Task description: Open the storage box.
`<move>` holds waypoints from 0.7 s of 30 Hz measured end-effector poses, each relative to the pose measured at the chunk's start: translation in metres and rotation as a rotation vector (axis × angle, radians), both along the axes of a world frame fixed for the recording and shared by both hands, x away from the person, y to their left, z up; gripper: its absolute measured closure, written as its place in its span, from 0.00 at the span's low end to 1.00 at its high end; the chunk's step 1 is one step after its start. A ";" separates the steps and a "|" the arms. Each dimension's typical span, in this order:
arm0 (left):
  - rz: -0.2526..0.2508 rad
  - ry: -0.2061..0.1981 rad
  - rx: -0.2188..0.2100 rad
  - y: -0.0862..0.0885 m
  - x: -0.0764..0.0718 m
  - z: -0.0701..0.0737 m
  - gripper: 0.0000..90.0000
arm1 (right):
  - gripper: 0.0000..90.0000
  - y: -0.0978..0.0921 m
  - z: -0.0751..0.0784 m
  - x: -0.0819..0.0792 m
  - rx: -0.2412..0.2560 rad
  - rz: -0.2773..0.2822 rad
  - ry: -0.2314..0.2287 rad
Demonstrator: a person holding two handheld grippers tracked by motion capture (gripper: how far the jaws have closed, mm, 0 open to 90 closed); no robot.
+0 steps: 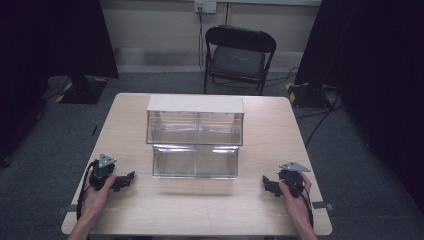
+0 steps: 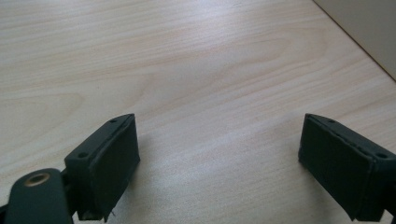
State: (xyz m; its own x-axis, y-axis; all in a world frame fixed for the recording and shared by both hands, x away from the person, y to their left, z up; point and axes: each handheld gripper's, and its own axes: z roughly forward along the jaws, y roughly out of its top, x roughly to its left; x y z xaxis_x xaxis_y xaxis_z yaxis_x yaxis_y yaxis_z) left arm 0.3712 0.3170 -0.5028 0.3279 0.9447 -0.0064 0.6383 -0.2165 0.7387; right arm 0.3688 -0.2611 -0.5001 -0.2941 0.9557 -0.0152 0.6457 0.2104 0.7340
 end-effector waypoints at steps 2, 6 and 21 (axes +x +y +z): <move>0.001 0.000 -0.001 0.000 0.000 0.000 0.13 | 0.13 0.000 0.000 0.000 0.000 0.000 0.000; 0.001 0.000 0.000 0.000 0.000 0.000 0.13 | 0.13 0.000 0.000 0.000 0.000 0.001 0.000; 0.001 0.000 -0.001 0.000 0.000 0.000 0.13 | 0.16 0.002 0.006 -0.004 0.029 0.020 -0.005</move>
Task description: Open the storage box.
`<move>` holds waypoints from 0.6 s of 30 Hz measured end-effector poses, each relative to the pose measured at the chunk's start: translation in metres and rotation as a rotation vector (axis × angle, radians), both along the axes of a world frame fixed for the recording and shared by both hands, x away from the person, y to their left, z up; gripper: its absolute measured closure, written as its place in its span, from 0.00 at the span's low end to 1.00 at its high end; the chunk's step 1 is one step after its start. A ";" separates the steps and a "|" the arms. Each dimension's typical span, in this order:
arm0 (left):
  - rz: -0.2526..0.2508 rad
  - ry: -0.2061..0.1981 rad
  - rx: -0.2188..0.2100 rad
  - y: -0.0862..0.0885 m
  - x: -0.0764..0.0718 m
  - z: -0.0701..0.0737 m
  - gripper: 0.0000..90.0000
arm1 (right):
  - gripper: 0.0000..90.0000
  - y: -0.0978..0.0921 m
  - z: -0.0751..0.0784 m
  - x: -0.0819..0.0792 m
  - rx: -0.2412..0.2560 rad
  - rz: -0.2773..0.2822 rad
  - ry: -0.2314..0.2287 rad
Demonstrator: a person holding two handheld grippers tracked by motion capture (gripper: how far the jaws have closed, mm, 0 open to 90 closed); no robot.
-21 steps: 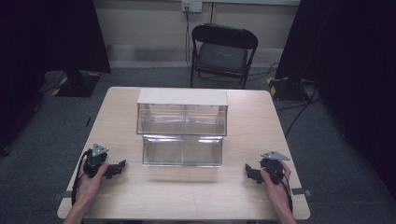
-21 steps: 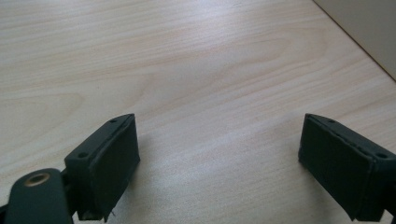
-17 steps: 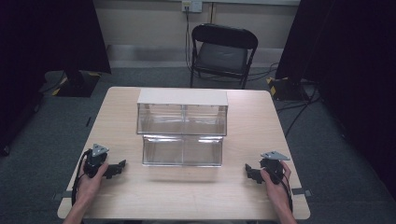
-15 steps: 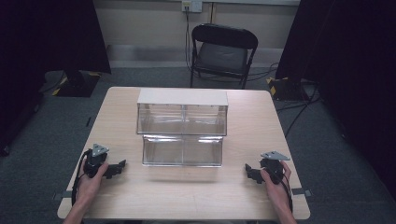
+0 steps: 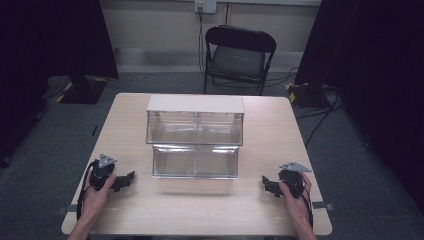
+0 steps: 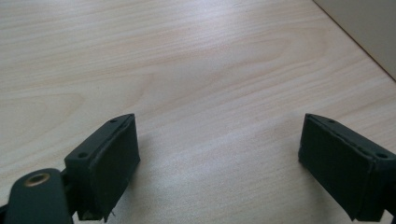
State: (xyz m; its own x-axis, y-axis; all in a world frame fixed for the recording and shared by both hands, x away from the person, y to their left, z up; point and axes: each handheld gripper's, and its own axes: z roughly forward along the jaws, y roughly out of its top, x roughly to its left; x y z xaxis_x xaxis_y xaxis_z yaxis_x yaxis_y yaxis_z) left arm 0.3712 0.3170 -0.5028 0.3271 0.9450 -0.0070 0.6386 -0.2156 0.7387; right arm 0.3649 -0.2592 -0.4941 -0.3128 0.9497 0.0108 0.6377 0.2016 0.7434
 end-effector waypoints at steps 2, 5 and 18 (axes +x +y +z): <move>0.000 0.000 0.000 0.000 0.000 0.000 0.13 | 0.16 0.003 0.003 -0.001 -0.002 0.013 -0.001; 0.000 0.000 0.000 0.000 0.000 0.000 0.13 | 0.16 0.005 0.007 -0.004 0.007 0.029 -0.013; 0.000 0.000 0.000 0.000 0.000 0.000 0.13 | 0.16 0.021 0.020 -0.015 0.044 0.112 -0.023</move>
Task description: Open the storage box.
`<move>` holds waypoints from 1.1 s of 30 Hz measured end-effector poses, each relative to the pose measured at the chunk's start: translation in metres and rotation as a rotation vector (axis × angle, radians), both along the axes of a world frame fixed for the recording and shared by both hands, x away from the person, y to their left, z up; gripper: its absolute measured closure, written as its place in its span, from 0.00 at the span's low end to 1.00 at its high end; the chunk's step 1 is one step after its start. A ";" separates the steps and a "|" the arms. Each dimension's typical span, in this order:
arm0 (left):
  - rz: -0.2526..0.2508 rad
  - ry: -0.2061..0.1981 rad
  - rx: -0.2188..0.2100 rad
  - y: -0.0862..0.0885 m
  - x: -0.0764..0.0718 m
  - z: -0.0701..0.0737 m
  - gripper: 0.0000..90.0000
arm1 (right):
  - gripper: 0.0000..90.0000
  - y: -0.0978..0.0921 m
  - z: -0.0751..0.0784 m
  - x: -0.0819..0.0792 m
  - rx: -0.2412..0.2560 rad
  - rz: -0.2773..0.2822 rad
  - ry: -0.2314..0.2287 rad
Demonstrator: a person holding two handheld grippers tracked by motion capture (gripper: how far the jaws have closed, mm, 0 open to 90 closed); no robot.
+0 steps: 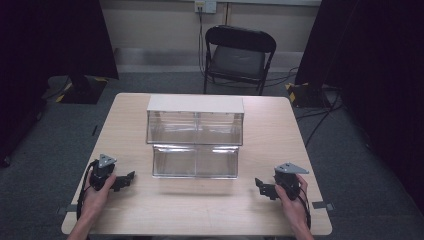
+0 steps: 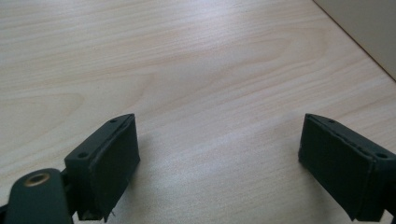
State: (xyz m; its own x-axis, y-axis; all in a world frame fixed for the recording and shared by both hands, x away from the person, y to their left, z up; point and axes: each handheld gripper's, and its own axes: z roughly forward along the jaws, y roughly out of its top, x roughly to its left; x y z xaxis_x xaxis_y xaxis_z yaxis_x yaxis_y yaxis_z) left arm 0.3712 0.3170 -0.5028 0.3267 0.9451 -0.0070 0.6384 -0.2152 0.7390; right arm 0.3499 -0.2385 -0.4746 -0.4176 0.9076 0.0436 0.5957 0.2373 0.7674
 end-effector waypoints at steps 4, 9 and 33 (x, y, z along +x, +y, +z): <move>0.000 0.001 0.001 0.000 0.000 0.000 0.13 | 0.16 0.007 0.004 -0.004 0.004 0.036 -0.013; -0.001 0.001 0.001 0.000 0.000 0.000 0.13 | 0.16 0.016 0.008 -0.008 0.013 0.080 -0.025; 0.000 0.001 0.002 0.000 0.000 0.000 0.13 | 0.16 0.052 0.015 -0.010 0.041 0.181 -0.034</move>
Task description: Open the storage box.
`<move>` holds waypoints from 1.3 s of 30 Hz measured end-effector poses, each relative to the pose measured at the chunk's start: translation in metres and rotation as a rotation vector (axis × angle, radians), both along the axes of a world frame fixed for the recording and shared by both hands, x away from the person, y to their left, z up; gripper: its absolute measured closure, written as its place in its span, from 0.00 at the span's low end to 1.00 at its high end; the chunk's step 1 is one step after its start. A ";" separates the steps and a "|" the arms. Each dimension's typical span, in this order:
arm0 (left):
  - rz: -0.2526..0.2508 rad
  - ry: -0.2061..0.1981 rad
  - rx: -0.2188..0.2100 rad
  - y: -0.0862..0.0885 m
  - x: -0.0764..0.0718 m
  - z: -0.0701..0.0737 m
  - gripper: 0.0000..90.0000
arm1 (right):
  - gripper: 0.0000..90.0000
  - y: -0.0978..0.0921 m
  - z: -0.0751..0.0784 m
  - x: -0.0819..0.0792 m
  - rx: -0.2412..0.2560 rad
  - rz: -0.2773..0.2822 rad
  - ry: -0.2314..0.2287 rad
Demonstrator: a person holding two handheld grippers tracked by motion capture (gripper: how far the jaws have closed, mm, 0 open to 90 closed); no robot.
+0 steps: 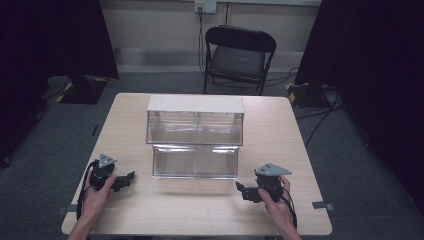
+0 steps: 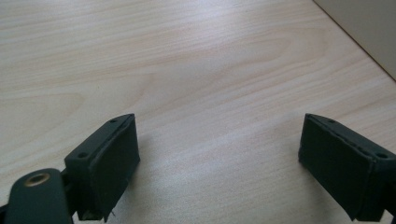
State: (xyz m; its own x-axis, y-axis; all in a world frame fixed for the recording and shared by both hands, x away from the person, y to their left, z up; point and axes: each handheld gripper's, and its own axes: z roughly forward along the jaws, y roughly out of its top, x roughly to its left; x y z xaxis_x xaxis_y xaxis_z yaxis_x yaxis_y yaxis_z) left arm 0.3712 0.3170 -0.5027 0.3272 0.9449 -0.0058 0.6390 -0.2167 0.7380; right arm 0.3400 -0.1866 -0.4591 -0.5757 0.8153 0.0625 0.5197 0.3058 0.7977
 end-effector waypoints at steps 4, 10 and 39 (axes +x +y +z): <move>0.001 0.001 0.001 0.000 0.000 0.000 0.13 | 0.16 0.007 0.003 0.003 0.004 0.006 -0.009; 0.000 0.002 0.000 0.000 0.000 0.000 0.13 | 0.15 0.019 0.005 0.009 -0.027 0.023 -0.015; -0.001 0.001 0.000 0.000 0.000 0.000 0.13 | 0.15 0.032 0.000 0.012 -0.006 0.055 -0.038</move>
